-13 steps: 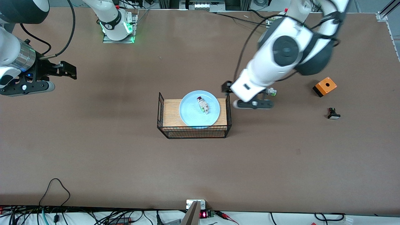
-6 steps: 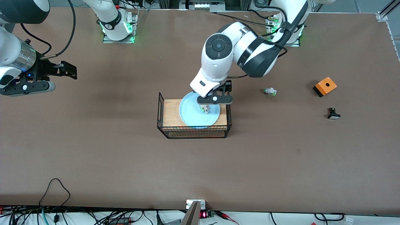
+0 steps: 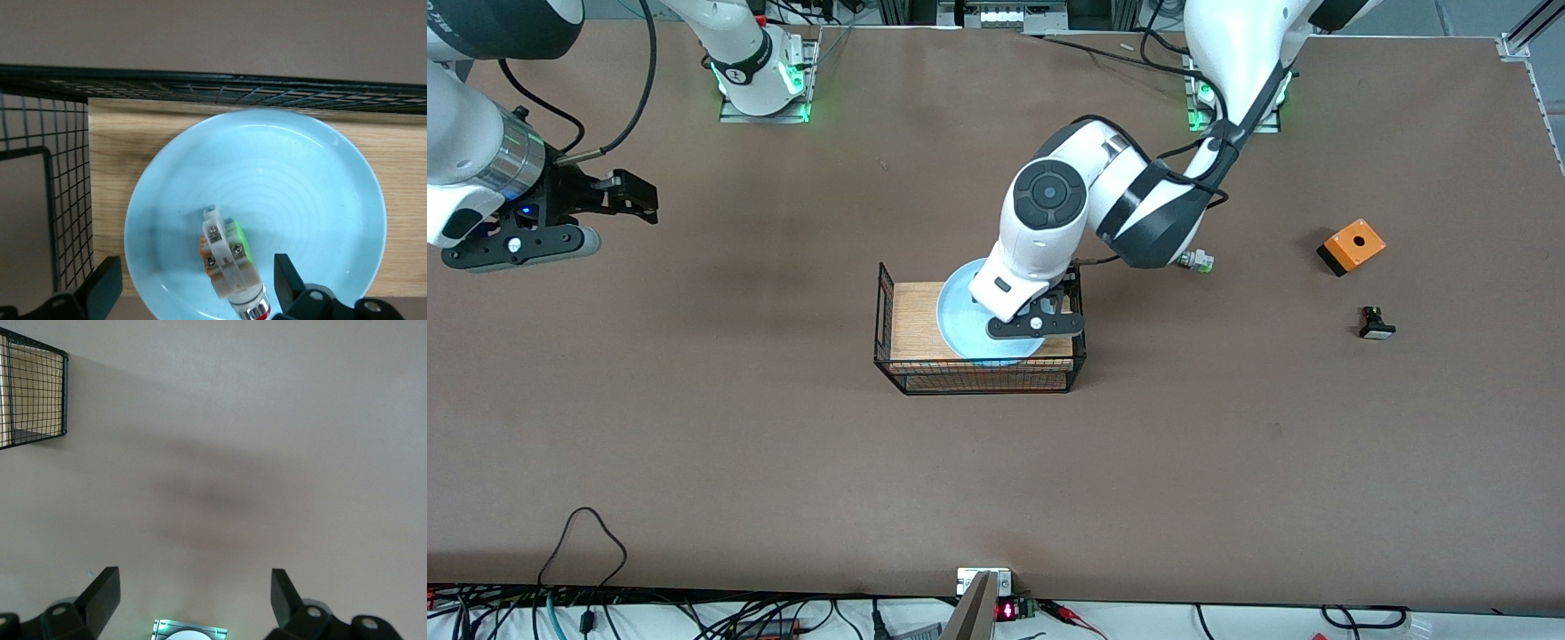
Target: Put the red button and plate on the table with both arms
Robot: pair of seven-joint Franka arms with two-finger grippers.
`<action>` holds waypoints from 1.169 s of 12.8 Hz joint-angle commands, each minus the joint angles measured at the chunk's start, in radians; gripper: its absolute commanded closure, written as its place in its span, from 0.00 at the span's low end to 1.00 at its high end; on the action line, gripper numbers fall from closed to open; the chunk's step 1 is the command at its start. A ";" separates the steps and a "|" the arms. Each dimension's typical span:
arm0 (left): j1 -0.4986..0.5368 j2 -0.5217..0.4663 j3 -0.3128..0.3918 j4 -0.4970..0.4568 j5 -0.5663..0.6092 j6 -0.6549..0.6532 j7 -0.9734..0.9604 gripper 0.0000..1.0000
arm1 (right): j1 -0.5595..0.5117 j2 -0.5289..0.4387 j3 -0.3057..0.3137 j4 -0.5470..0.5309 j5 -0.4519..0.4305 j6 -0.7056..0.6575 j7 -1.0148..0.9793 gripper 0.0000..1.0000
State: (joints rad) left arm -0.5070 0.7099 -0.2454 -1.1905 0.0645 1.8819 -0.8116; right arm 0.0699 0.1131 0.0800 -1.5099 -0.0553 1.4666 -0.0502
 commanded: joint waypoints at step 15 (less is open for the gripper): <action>-0.051 0.059 0.000 0.031 0.020 0.051 -0.081 0.99 | 0.062 0.033 0.003 0.031 0.043 -0.008 0.159 0.00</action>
State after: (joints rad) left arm -0.5460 0.7564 -0.2498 -1.1898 0.0644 1.9358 -0.8742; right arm 0.1019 0.1444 0.0812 -1.4953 -0.0264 1.4675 0.0280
